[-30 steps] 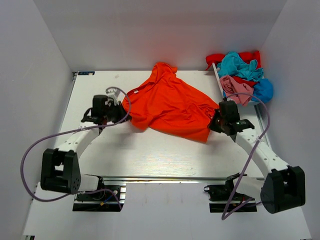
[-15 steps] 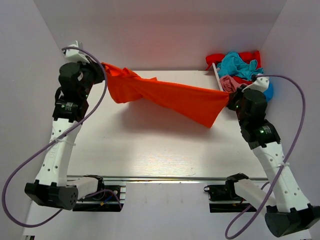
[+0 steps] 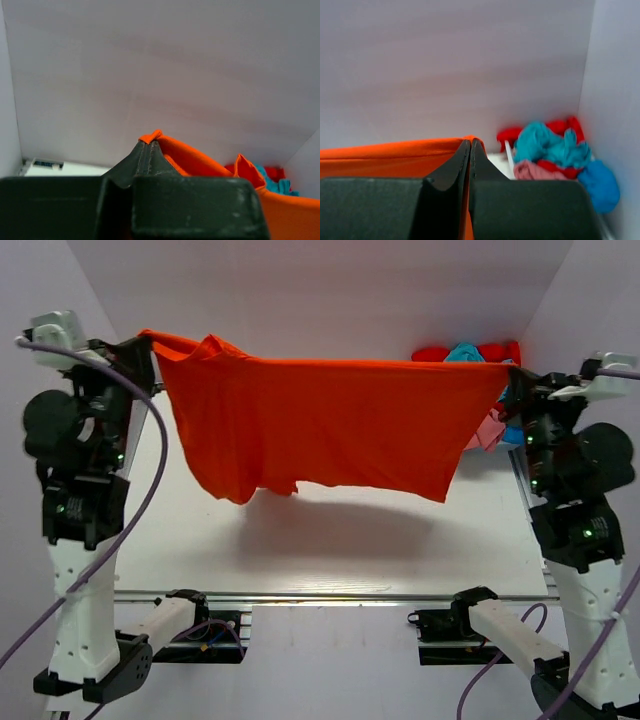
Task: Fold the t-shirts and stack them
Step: Flatten out the tshirt
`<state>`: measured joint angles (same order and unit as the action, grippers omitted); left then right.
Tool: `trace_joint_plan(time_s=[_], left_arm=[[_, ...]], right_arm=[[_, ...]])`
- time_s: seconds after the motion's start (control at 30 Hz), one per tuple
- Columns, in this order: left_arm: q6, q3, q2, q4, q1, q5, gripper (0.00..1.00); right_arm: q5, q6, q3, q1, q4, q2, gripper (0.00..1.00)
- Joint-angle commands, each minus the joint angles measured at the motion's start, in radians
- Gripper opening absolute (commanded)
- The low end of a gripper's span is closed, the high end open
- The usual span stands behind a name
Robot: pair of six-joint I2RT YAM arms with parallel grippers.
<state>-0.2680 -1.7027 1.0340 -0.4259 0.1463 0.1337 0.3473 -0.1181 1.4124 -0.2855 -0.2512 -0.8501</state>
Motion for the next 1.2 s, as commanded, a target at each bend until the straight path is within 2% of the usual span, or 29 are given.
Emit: trace_joint_plan(time_s=[0.0,0.17,0.4,0.63,0.8,0.9,1.03,1.07,1.1,1.17], left_arm=[[0.07,-0.122,-0.034,-0.031,-0.005,0.021,0.0],[0.14,-0.216,-0.057,-0.054,-0.005,-0.06,0.0],[0.193,-0.416,-0.103,-0.128,-0.005,-0.173,0.0],[0.193,-0.472,-0.166,-0.168,-0.005,-0.256,0.0],[0.193,-0.485,-0.166,-0.178,-0.005,-0.276,0.0],[0.193,-0.405,-0.166,-0.156,-0.005,-0.276,0.0],[0.17,-0.175,-0.166,-0.071,-0.005,-0.264,0.0],[0.17,-0.131,-0.166,-0.047,-0.005,-0.243,0.0],[0.17,-0.086,-0.166,-0.004,0.005,-0.243,0.0],[0.17,0.047,-0.154,0.032,0.006,-0.243,0.0]], right_arm=[[-0.053,0.113,0.12,0.002,0.056,0.029,0.0],[-0.119,0.163,0.25,0.002,0.04,0.054,0.0],[-0.18,0.206,0.339,0.003,0.017,0.118,0.0],[-0.215,0.192,0.352,0.003,-0.023,0.204,0.0],[-0.211,0.18,0.291,0.003,-0.007,0.235,0.0],[-0.191,0.167,0.188,0.002,0.053,0.253,0.0],[-0.143,0.098,0.004,0.002,0.171,0.264,0.0],[-0.131,0.086,-0.127,0.002,0.196,0.263,0.0],[-0.122,0.078,-0.169,0.002,0.292,0.263,0.0],[-0.096,0.037,-0.313,0.003,0.334,0.247,0.0]])
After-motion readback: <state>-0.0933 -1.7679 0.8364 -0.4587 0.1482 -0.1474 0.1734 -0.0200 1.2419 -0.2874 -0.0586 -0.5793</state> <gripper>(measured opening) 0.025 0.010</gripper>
